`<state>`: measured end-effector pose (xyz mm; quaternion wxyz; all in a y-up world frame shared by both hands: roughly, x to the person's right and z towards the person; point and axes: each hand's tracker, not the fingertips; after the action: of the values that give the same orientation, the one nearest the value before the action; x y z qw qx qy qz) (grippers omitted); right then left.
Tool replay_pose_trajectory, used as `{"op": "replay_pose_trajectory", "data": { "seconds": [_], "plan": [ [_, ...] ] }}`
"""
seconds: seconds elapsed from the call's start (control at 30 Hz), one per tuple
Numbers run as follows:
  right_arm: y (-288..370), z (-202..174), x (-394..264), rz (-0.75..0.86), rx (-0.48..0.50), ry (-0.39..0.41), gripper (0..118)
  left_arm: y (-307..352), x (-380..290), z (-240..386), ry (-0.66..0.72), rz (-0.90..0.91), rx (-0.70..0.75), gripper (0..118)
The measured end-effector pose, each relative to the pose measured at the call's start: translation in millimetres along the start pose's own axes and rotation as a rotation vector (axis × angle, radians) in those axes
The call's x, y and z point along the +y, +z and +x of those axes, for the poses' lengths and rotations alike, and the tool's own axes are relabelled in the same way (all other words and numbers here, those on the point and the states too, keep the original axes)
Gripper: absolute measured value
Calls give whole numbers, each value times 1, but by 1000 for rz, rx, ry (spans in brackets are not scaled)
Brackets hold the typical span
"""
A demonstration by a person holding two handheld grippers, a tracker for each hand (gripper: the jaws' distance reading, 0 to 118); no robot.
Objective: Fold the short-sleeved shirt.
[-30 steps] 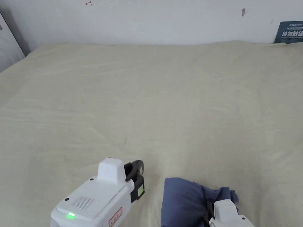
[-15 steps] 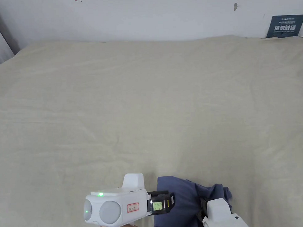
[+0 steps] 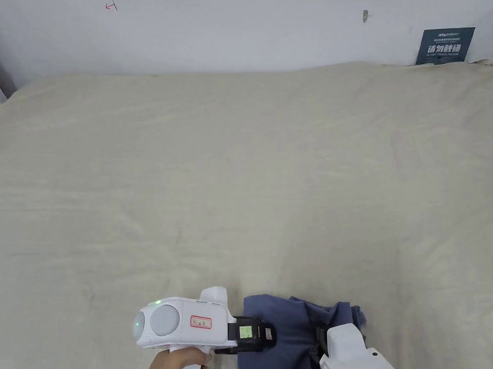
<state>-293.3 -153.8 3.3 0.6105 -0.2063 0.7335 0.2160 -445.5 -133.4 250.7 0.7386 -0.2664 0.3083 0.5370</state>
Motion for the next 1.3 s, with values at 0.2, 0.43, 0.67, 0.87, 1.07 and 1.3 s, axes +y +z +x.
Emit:
{"op": "replay_pose_trajectory", "data": {
  "seconds": [0.2,0.43,0.67,0.87,1.07,1.3],
  "plan": [
    [5,9,13,-21,35,-56,0,3,-7,12,-40,31,16,33],
    [57,18,75,166,25,-15,0,42,-1,37,-139,84,-20,29],
    [111,28,147,343,-18,25,0,106,32,10,-182,139,64,29],
    [138,29,182,425,-39,60,0,185,60,-39,-174,200,236,29],
    [139,20,198,448,-67,83,0,256,89,-108,-112,246,399,29],
    [118,20,194,407,-93,79,0,303,109,-172,-74,216,565,29]
  ]
}}
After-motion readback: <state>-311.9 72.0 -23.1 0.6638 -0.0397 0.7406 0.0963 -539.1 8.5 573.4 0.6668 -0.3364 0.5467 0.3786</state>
